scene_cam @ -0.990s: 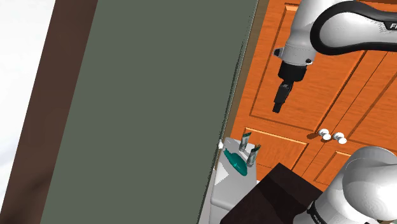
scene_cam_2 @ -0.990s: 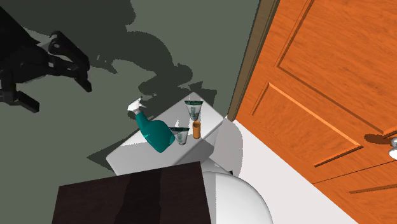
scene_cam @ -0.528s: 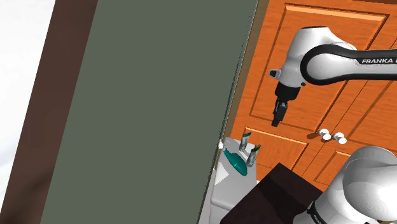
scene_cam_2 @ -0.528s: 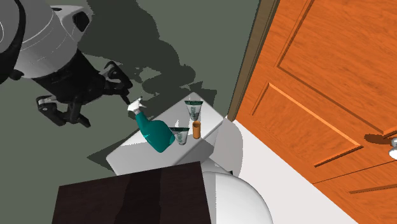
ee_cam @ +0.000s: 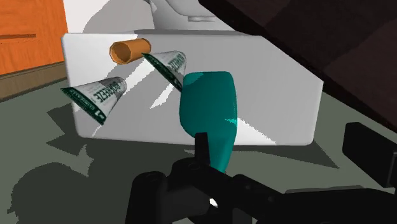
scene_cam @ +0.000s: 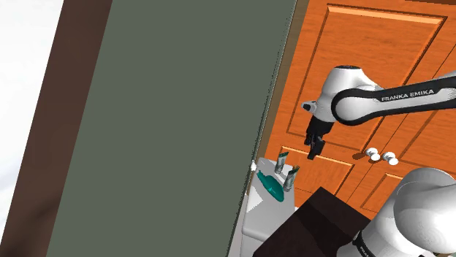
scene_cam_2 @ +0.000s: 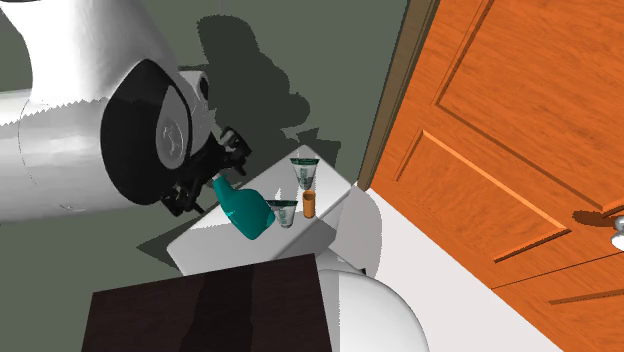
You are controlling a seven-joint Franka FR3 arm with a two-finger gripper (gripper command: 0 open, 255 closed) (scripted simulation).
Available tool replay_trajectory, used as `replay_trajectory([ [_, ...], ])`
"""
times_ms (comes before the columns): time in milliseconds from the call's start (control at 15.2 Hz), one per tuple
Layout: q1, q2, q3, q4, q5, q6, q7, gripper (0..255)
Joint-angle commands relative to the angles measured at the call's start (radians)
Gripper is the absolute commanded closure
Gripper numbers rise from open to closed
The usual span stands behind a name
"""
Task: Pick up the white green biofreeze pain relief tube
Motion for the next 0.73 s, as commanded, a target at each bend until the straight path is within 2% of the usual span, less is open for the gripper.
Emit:
replay_trajectory([
  [0,0.008,0.068,-0.049,-0.019,-0.023,0.099,-0.072,0],
  [198,0.029,0.193,-0.13,-0.026,-0.04,0.243,-0.187,0],
  [396,0.075,0.34,-0.217,-0.013,-0.019,0.389,-0.322,0],
  [528,0.128,0.448,-0.281,0.005,0.038,0.483,-0.437,0],
  [660,0.203,0.564,-0.349,0.03,0.16,0.57,-0.596,0],
])
